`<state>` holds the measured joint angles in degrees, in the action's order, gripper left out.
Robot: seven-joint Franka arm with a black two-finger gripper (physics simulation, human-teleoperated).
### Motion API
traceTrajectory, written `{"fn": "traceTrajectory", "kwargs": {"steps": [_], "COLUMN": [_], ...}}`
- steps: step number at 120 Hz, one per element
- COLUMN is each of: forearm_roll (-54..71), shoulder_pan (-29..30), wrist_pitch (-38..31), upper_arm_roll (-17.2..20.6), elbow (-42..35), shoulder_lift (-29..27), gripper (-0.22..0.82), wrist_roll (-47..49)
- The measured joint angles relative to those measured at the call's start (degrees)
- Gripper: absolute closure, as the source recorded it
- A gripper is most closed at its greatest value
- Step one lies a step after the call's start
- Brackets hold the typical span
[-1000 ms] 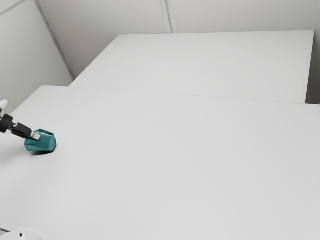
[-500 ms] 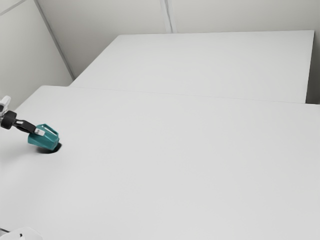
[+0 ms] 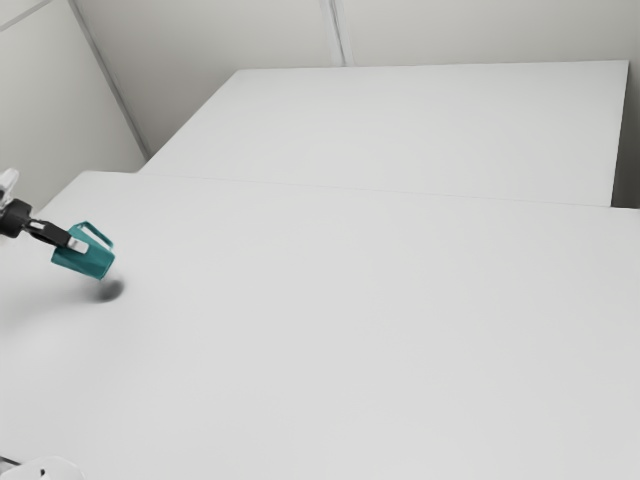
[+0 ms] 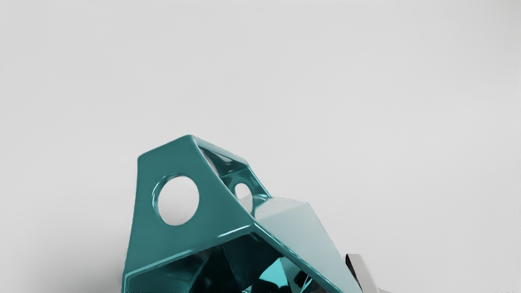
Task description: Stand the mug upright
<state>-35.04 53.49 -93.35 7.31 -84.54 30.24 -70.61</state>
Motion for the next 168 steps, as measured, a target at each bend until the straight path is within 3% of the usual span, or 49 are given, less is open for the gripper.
{"fn": "traceTrajectory", "kwargs": {"steps": [24,52,62,74,95,131,168], "forearm_roll": [2.6,6.8,9.0,11.2,19.3,32.5,37.6], "shoulder_pan": [-5.2,-14.7,-21.8,-32.5,-42.9,-57.1,-58.6], "wrist_pitch": [-0.8,-8.2,-11.6,-15.8,-23.9,-32.9,-39.4], "upper_arm_roll": [-0.4,-0.9,-4.1,-11.0,-14.0,-16.6,-16.7], "elbow": [-4.8,-18.5,-21.2,-25.3,-34.6,-37.8,-37.8], "shoulder_lift": [-7.5,-19.4,-20.5,-22.7,-28.2,-28.5,-25.0], "gripper": [0.79,0.79,0.79,0.79,0.79,0.79,0.79], "wrist_roll": [0.8,3.0,4.3,6.1,11.0,21.6,31.1]}}
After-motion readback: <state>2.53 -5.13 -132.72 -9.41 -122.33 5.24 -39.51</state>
